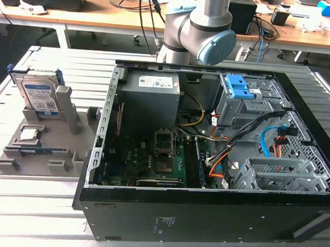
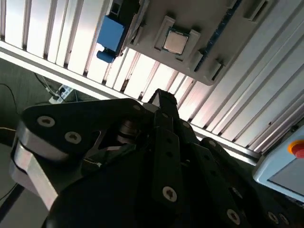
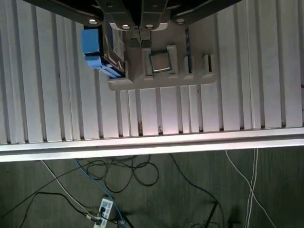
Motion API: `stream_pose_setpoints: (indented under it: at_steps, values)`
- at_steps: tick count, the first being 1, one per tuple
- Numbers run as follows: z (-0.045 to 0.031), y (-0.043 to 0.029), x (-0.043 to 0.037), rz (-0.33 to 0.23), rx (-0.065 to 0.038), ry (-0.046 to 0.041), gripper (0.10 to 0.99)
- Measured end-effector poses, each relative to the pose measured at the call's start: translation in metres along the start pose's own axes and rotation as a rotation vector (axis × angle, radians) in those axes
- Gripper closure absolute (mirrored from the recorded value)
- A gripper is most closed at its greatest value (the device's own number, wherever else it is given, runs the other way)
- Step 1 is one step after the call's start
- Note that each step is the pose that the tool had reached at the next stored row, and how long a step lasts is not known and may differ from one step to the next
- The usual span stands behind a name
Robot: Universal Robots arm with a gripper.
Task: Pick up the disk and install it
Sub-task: 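Pick up the disk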
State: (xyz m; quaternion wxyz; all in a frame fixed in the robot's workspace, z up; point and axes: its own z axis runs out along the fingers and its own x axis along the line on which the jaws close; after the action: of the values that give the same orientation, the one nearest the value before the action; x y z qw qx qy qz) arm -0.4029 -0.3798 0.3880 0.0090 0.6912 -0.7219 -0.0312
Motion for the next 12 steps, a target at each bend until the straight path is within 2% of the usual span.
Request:
stream_pose_setpoints:
  at_steps: [5, 9, 10, 12]
  values:
    - [0.0000, 0.0000, 0.0000, -0.120, -0.004, 0.0069, 0.980]
    - [0.0000, 0.0000, -0.0001, -0.118, -0.004, 0.0083, 0.980]
    - [0.0001, 0.0000, -0.0001, -0.110, -0.003, 0.0131, 0.980]
    - [0.0001, 0.0000, 0.0000, -0.092, -0.003, 0.0171, 0.980]
